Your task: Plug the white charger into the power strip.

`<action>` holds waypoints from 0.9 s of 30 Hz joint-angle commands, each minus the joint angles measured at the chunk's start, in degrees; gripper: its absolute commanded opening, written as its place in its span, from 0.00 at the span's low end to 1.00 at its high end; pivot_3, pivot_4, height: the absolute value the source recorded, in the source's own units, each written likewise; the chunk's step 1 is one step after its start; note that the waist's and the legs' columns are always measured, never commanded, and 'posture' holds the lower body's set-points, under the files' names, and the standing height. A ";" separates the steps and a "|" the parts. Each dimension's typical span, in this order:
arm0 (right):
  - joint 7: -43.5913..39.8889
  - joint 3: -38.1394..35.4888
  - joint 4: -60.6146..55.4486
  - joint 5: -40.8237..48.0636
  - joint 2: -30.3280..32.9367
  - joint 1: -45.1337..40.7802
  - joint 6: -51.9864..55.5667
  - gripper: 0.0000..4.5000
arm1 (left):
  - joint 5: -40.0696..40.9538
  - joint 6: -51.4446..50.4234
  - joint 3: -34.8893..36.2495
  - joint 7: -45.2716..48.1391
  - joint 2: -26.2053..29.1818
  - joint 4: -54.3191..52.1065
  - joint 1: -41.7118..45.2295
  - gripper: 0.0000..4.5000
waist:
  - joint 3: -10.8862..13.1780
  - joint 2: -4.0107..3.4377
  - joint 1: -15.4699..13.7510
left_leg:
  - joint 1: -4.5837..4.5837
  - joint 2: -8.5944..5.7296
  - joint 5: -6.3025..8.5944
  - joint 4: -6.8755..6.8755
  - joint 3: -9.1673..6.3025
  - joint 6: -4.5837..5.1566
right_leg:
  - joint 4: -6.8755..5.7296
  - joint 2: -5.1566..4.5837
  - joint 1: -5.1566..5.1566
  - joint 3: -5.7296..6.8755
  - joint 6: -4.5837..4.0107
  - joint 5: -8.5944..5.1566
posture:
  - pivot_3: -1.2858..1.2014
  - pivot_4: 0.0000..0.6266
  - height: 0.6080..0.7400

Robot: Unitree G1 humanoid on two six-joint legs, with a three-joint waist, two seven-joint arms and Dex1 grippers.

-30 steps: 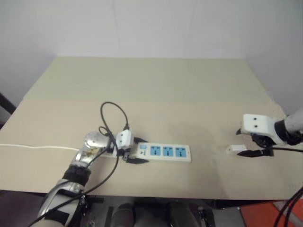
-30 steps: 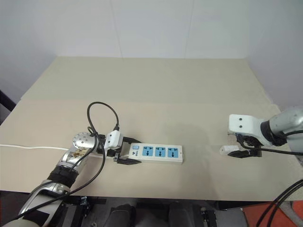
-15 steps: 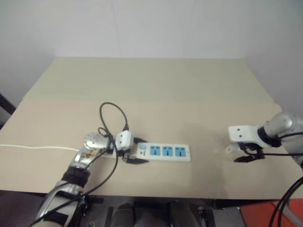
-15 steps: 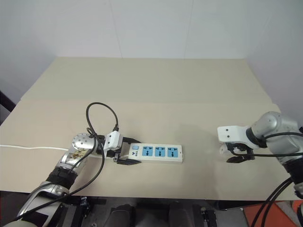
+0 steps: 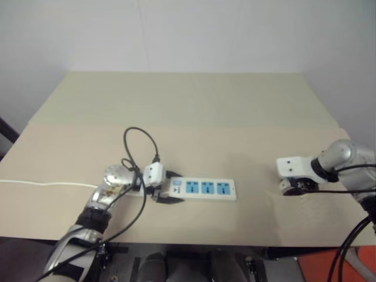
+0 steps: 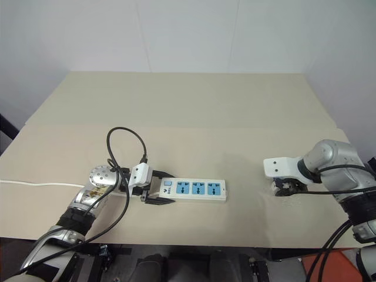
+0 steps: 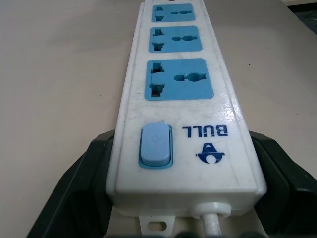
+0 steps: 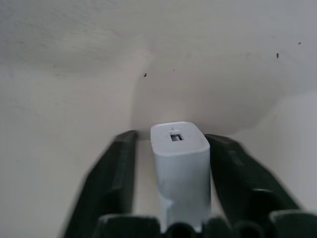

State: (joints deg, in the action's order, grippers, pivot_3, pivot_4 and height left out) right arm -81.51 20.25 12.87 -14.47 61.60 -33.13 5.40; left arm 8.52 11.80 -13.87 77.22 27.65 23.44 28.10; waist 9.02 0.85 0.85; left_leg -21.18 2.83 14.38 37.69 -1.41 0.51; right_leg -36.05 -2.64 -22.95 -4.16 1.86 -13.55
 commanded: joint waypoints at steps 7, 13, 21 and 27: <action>0.02 -4.07 -9.07 3.38 -2.85 -3.08 7.55 0.26 | -0.89 -1.91 -0.29 -1.46 -0.01 0.36 -0.17 0.74 | -0.01 -0.02 0.12 | 0.00 0.00 0.00 0.01 -0.01 0.00 | -0.02 0.00 0.00 0.00 0.00 0.00 | 0.52 0.24 1.00; 1.76 -10.97 -19.39 16.81 -12.26 -9.65 26.65 0.26 | -1.67 -2.01 -0.81 -2.16 -1.33 1.74 1.26 0.74 | -0.04 -0.10 -0.05 | -0.03 0.00 0.00 0.01 -0.06 0.00 | -0.08 0.02 -0.05 0.02 -0.01 0.01 | 0.52 0.24 1.00; 17.06 -18.64 -26.33 29.29 -30.94 -4.10 29.79 0.26 | -1.77 -1.70 -1.13 -1.77 -1.90 3.16 3.08 0.74 | -0.06 -0.07 -0.69 | -0.12 0.00 0.01 0.05 -0.14 0.01 | -0.09 0.01 -0.04 0.13 -0.02 0.01 | 0.52 0.24 1.00; 22.74 -14.32 -28.06 30.04 -37.72 3.16 25.89 0.26 | -1.76 -1.70 -0.82 -1.59 -1.45 3.78 3.82 0.74 | -0.06 -0.07 -0.53 | -0.21 -0.01 0.01 0.07 -0.13 0.02 | -0.09 0.00 -0.10 0.12 -0.01 0.02 | 0.52 0.24 1.00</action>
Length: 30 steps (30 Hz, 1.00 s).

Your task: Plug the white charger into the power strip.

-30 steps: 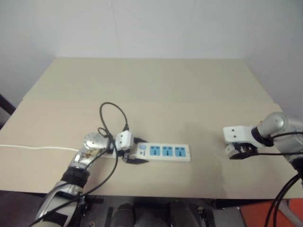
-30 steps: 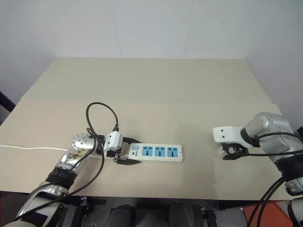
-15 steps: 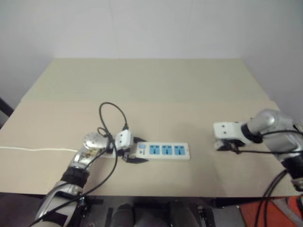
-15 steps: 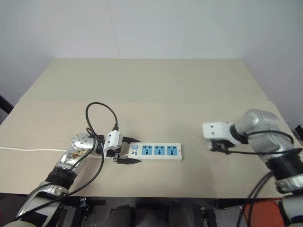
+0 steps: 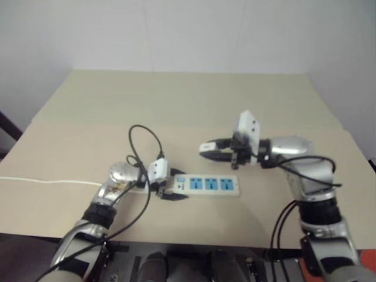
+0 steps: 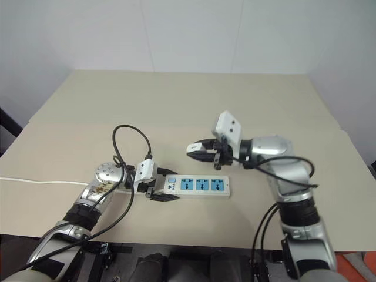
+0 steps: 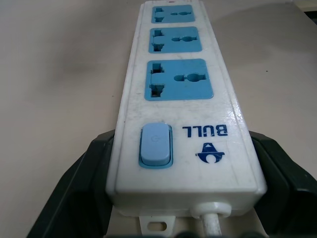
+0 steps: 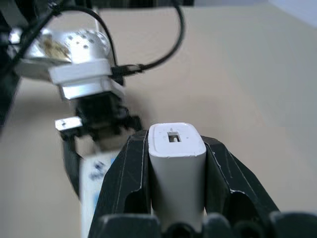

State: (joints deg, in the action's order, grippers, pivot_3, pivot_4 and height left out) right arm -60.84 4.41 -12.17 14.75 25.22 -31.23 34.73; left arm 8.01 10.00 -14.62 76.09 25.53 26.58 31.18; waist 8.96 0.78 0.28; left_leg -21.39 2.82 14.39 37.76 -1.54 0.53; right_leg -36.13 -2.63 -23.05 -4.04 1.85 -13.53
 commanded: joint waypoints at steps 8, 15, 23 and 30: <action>4.95 3.49 -0.16 3.08 -7.06 3.75 -6.70 0.26 | -1.41 0.17 -0.32 0.50 1.33 1.06 1.27 0.74 | 0.00 -0.01 0.55 | 0.05 0.01 0.00 -0.01 -0.01 0.00 | -0.01 0.02 0.01 0.00 0.00 -0.01 | 0.52 0.24 1.00; 5.73 4.47 2.69 3.32 -8.22 3.56 -9.06 0.26 | -1.27 0.11 -0.27 0.66 1.24 1.14 1.71 0.74 | 0.00 0.00 0.59 | 0.04 0.01 0.00 -0.02 -0.01 0.00 | 0.00 0.02 0.00 0.00 0.00 -0.01 | 0.52 0.24 1.00; 6.32 5.71 8.01 2.39 -8.29 3.61 -13.05 0.26 | -1.39 0.31 -0.36 1.22 1.42 1.48 1.99 0.74 | 0.00 0.00 0.63 | 0.03 0.01 0.00 -0.03 -0.01 0.01 | 0.00 0.02 -0.01 0.00 0.00 -0.01 | 0.52 0.24 1.00; 5.92 5.80 8.55 2.86 -7.67 3.93 -14.22 0.26 | -1.25 0.46 -0.16 1.59 1.46 2.08 2.62 0.74 | 0.00 0.00 0.74 | 0.02 0.01 0.01 -0.03 -0.01 0.01 | 0.01 0.03 -0.02 0.00 0.00 -0.01 | 0.52 0.24 1.00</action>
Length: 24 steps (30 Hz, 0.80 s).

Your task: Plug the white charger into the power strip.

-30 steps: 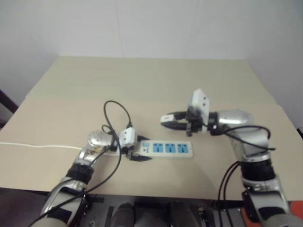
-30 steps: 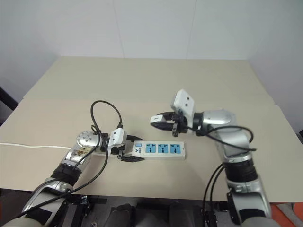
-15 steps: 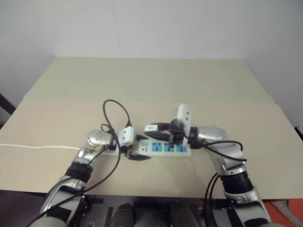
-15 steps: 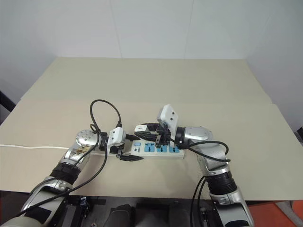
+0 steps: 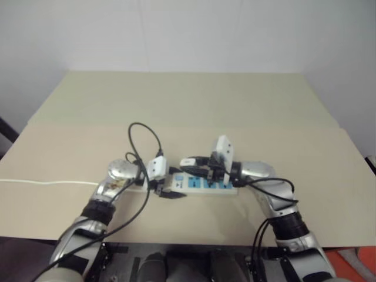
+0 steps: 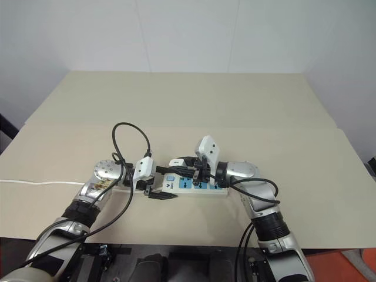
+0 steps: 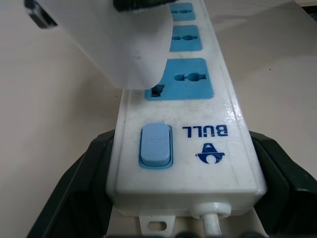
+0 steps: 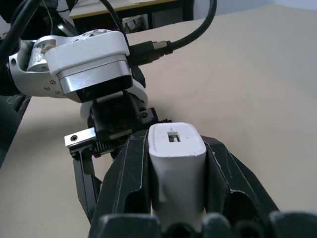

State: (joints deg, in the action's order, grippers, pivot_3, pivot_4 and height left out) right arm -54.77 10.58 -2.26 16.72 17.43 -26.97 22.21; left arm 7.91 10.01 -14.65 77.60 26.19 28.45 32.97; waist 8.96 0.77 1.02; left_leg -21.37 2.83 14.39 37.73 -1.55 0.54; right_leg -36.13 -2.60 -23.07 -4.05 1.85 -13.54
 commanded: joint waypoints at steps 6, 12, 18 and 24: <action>0.74 -0.53 -0.03 0.28 -0.01 -0.42 -2.82 0.26 | -1.00 0.40 -0.14 0.23 0.61 -0.01 0.75 0.74 | 0.00 0.00 0.01 | 0.00 0.00 0.00 0.00 0.00 0.00 | 0.00 0.00 0.00 0.00 0.00 0.00 | 0.52 0.24 1.00; -0.11 -0.38 -0.08 1.12 0.30 -0.71 -2.24 0.26 | -1.06 0.57 -0.13 0.17 0.60 0.06 0.70 0.74 | 0.00 0.00 0.02 | 0.00 0.00 0.00 0.00 0.00 0.00 | 0.00 0.00 0.00 0.00 0.00 0.00 | 0.52 0.24 1.00; -1.93 -0.09 0.15 1.56 0.86 -0.76 -2.49 0.26 | -1.11 0.68 -0.08 -0.11 0.52 0.09 0.66 0.74 | 0.00 0.00 0.02 | 0.00 0.00 0.00 0.00 0.00 0.00 | 0.01 0.00 -0.01 0.00 0.00 0.00 | 0.52 0.24 1.00; -2.43 -0.46 0.21 1.99 0.24 -0.30 -2.62 0.26 | -1.15 0.66 -0.09 -0.08 0.57 0.04 0.74 0.74 | 0.00 0.00 0.02 | 0.00 0.00 0.00 0.00 0.00 0.00 | 0.01 0.00 0.00 0.00 0.01 0.00 | 0.52 0.24 1.00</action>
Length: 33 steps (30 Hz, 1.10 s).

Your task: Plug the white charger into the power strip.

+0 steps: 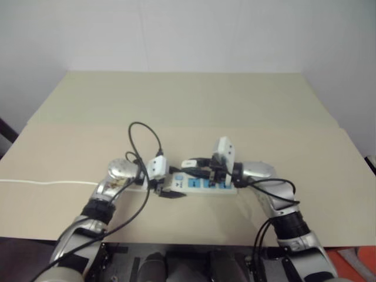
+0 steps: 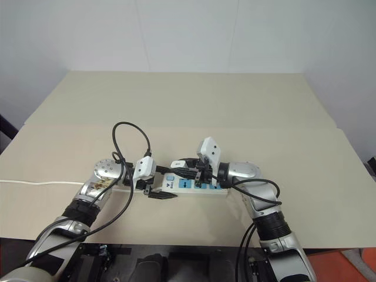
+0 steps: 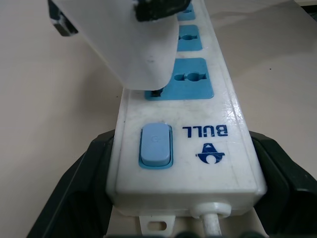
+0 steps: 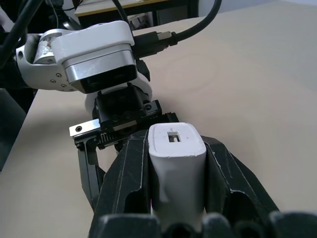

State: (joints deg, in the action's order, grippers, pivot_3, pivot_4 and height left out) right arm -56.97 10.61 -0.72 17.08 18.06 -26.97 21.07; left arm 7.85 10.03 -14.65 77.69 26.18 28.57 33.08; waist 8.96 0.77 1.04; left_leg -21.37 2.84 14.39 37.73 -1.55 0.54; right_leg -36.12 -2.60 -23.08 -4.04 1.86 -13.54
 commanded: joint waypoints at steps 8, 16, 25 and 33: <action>0.81 -0.94 -0.09 1.41 -2.20 -0.25 -2.73 0.26 | -1.18 0.76 -0.07 0.03 0.80 0.23 0.86 0.74 | 0.00 0.00 0.00 | 0.00 0.00 0.00 0.00 0.00 0.00 | 0.00 0.00 0.00 0.00 0.00 0.00 | 0.52 0.24 1.00; 1.02 -1.34 1.10 1.59 -2.47 0.08 -3.98 0.26 | -1.13 0.52 -0.02 0.04 1.03 -0.26 0.60 0.74 | 0.00 0.00 0.01 | 0.00 0.00 0.00 -0.01 0.00 0.00 | 0.00 0.00 -0.01 0.00 0.00 0.00 | 0.52 0.24 1.00; 0.50 -1.87 2.20 1.50 -1.65 1.12 -5.21 0.26 | -1.03 0.49 0.03 0.21 1.33 -0.46 0.54 0.74 | 0.00 0.00 0.02 | 0.00 0.00 0.00 -0.01 0.00 0.00 | 0.00 0.00 -0.01 0.00 0.00 0.00 | 0.52 0.24 1.00; 1.17 -2.59 6.28 0.60 -0.86 1.48 -7.84 0.26 | -1.10 0.67 0.01 0.52 1.34 0.11 1.19 0.74 | 0.00 0.00 0.04 | 0.00 0.00 0.00 -0.01 0.00 0.00 | 0.01 0.00 0.00 -0.01 0.00 0.00 | 0.52 0.24 1.00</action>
State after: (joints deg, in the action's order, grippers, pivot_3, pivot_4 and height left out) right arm -56.42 10.19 4.37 17.69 16.37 -25.61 14.36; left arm 7.82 10.04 -14.71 78.01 26.45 28.83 33.24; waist 8.96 0.78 1.08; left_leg -21.37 2.84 14.39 37.72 -1.55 0.54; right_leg -36.11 -2.60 -23.08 -4.05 1.86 -13.54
